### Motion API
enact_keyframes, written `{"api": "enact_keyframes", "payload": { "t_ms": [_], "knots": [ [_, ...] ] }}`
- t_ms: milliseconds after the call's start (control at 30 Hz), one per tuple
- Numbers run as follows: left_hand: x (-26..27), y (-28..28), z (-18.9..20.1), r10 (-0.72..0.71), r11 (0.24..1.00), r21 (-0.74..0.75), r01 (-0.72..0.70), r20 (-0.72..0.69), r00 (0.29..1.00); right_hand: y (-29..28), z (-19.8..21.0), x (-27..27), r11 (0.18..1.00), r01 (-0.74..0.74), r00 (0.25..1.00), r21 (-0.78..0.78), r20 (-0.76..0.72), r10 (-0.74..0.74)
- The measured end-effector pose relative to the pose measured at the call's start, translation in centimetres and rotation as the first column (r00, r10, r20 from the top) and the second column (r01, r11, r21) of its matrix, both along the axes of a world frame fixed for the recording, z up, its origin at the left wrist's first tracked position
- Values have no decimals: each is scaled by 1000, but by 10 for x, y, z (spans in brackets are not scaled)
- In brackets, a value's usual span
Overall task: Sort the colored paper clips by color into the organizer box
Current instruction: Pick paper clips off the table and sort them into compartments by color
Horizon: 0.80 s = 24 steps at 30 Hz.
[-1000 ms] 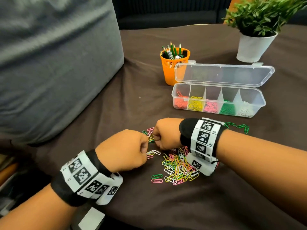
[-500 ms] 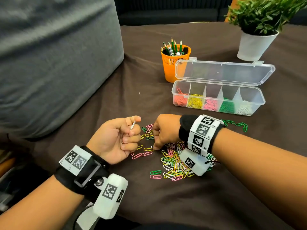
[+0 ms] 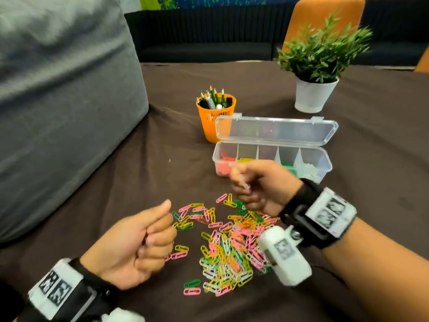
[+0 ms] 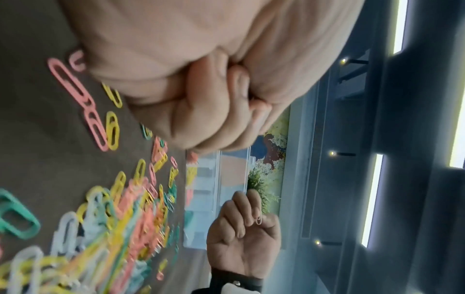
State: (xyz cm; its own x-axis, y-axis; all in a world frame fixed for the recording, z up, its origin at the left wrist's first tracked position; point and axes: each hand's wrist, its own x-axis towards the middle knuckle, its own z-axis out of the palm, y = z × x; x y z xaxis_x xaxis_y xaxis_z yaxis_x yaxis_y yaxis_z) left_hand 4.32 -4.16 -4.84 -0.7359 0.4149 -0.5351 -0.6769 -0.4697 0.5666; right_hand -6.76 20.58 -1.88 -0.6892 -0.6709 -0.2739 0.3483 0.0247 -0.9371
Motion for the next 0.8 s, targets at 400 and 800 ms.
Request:
{"api": "enact_keyframes", "payload": {
  "t_ms": [400, 800],
  "knots": [
    [-158, 209, 51, 99, 994, 41, -99, -1, 995, 135, 7, -82, 478, 859, 511, -181, 283, -812],
    [-228, 276, 36, -47, 950, -312, -19, -205, 978, 135, -8, -101, 558, 780, 585, 283, -648, -488]
  ]
}}
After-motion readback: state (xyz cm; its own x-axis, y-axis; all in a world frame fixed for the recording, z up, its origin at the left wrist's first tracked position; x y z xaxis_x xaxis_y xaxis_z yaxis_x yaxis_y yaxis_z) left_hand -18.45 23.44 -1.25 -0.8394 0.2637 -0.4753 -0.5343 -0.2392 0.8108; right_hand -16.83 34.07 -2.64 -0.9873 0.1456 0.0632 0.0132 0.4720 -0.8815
